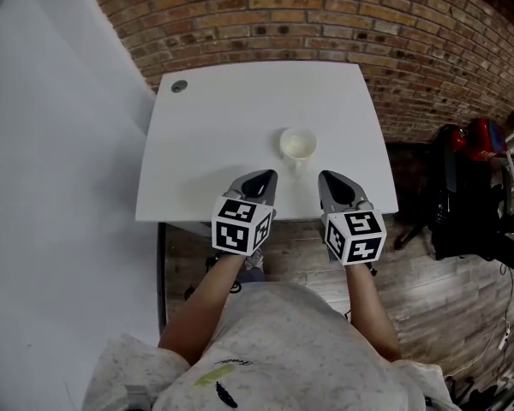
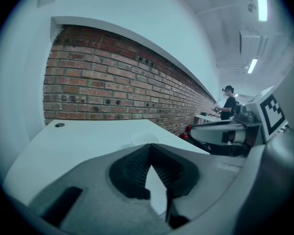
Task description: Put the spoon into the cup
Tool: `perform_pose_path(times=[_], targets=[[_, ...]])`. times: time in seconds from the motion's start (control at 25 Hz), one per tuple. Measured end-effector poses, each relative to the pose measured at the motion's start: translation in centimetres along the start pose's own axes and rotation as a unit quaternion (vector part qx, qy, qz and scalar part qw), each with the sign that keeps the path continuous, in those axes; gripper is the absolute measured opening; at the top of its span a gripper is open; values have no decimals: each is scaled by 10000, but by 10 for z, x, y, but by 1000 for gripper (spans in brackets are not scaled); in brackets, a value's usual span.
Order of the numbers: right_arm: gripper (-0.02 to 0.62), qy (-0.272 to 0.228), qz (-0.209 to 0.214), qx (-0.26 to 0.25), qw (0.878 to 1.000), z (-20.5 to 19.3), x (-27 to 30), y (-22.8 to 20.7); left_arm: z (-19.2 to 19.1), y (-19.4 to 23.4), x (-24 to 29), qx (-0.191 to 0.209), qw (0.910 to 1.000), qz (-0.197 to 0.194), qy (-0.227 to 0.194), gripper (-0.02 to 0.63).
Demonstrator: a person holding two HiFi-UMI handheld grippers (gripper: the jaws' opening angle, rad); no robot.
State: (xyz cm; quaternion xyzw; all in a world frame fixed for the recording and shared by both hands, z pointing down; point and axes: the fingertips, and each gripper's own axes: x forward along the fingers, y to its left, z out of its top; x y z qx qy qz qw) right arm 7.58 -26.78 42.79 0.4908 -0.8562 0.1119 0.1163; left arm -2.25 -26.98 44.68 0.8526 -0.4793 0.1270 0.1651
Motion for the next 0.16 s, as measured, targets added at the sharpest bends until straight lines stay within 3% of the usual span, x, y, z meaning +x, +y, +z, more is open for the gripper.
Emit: perform_pose_path(times=[0.16], targets=[[11, 9, 4, -2, 10000, 1, -1, 1, 2, -1, -1, -3, 10000, -7, -3, -8]])
